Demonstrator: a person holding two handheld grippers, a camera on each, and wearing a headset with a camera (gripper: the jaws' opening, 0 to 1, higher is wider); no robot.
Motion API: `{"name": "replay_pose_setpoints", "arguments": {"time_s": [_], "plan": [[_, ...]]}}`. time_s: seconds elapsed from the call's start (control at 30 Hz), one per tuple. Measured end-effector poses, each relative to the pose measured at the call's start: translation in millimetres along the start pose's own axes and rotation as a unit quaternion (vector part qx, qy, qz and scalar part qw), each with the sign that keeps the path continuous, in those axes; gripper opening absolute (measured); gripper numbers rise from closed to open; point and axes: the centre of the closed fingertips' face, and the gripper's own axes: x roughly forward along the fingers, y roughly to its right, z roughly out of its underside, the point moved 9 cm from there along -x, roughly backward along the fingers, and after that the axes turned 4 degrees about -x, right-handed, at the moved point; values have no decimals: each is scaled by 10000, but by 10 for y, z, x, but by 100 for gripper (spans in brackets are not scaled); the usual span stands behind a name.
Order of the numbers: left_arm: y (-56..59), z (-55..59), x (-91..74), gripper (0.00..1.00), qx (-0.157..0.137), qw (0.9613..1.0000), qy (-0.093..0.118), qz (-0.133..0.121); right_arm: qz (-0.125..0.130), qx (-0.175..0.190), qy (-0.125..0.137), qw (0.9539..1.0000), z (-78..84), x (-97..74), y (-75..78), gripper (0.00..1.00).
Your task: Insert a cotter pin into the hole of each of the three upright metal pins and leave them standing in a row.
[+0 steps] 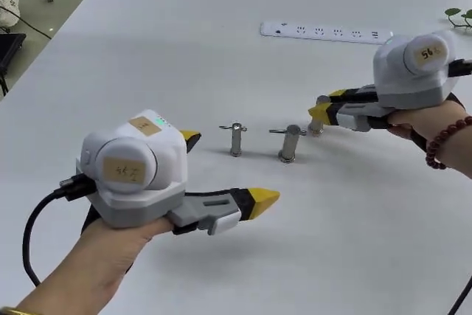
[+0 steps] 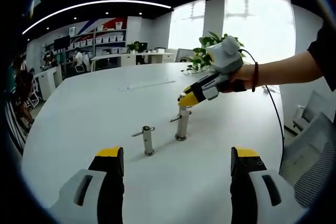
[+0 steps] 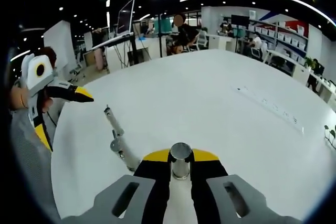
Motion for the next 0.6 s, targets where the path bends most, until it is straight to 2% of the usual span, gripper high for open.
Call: {"name": "replay_pose_setpoints", "arguments": {"time_s": [0.3,0.37,0.6], "plan": [[10,-31,-7,83,17,10000,65,24,132,155,-23,9998,154,-255,-127,8],[19,-37,-5,83,21,10000,78,41,150,128,-24,9998,198,-284,-62,8],[55,-41,3,83,56,9999,70,102,141,-58,-90,9998,261,-395,-301,8]]}}
